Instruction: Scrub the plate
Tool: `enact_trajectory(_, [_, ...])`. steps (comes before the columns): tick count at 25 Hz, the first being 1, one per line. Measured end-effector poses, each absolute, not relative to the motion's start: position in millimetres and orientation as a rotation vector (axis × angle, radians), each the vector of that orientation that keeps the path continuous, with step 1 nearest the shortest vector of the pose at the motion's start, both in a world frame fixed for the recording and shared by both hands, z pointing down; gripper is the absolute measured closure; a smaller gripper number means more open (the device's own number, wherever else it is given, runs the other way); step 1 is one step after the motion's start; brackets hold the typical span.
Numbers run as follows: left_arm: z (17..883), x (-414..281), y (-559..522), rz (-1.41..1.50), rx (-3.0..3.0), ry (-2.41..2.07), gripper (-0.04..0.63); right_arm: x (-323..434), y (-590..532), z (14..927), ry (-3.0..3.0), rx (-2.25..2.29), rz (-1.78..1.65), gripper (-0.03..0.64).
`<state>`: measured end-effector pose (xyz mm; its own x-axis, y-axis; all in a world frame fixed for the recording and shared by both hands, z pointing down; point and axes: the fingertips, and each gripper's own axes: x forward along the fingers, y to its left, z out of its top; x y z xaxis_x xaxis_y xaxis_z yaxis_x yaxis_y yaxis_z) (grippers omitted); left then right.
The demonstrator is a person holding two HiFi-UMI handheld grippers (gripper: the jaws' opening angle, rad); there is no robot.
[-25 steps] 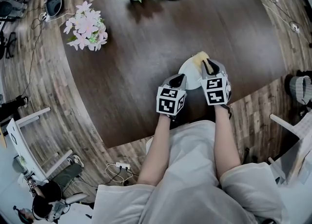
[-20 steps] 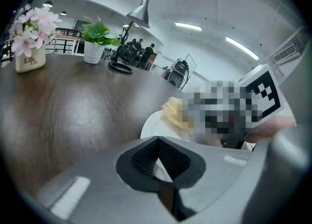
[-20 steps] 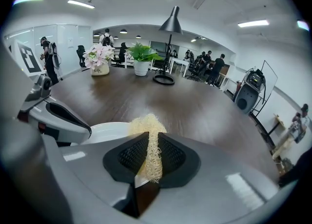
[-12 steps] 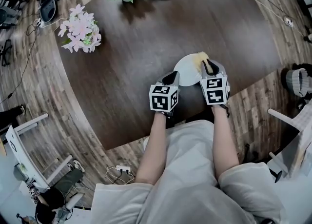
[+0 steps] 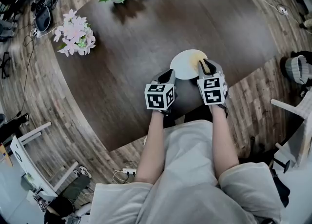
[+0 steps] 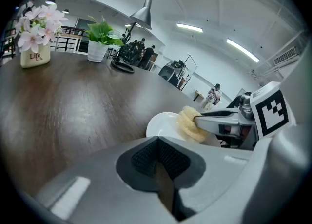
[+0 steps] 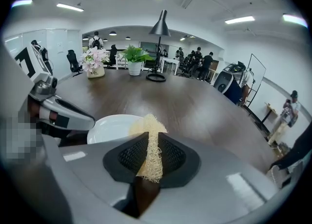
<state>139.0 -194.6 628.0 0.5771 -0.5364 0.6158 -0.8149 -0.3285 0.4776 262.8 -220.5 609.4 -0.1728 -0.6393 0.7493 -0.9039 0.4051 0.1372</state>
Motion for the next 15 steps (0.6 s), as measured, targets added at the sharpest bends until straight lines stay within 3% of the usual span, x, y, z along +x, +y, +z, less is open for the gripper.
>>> enact_trajectory(15, [624.8, 135.4, -178.1, 0.403, 1.999, -1.086, 0.595, 245.0, -189.3, 606.7, -1.945, 1.307, 0.466, 0.534])
